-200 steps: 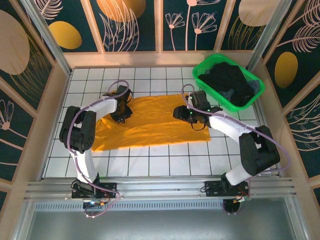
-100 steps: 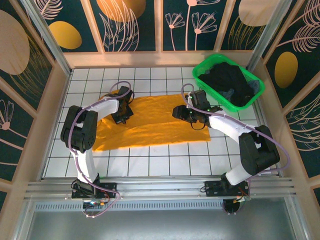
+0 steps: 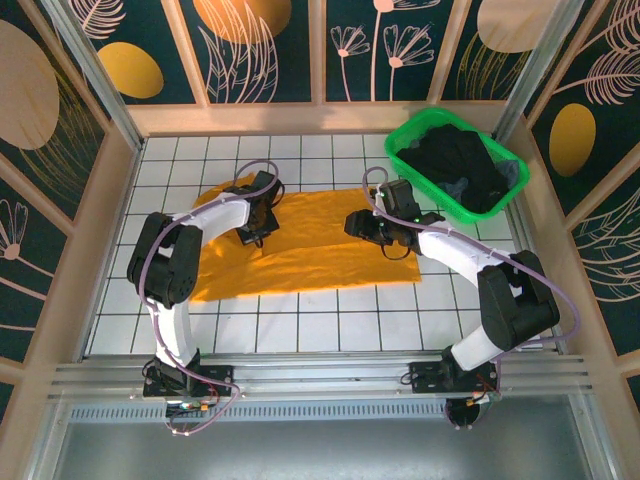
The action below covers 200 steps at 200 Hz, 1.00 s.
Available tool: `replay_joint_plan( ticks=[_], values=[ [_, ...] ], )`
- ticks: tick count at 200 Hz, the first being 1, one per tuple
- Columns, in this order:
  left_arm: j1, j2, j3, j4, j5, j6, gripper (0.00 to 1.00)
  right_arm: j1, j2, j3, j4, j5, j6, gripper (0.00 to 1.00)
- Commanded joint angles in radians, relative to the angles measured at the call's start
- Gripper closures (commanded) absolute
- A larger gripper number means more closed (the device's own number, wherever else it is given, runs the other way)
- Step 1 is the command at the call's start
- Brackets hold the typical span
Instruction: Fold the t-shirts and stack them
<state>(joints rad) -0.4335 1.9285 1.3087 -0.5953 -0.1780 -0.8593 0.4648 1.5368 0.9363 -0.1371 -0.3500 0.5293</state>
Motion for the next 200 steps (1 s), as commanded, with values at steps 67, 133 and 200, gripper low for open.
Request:
replay_joint_plan(
  ticks=[67, 133, 200],
  values=[
    [-0.061, -0.02, 0.041, -0.003, -0.036, 0.055, 1.0, -0.009, -0.002, -0.015, 0.025, -0.029, 0.001, 0.51],
    [0.102, -0.146, -0.035, -0.027, -0.057, 0.083, 0.57, -0.005, -0.019, -0.043, 0.121, -0.172, -0.027, 0.5],
    [0.412, -0.149, -0.147, 0.162, 0.184, 0.189, 0.64, 0.023, -0.009, -0.045, 0.176, -0.242, -0.025, 0.49]
  ],
)
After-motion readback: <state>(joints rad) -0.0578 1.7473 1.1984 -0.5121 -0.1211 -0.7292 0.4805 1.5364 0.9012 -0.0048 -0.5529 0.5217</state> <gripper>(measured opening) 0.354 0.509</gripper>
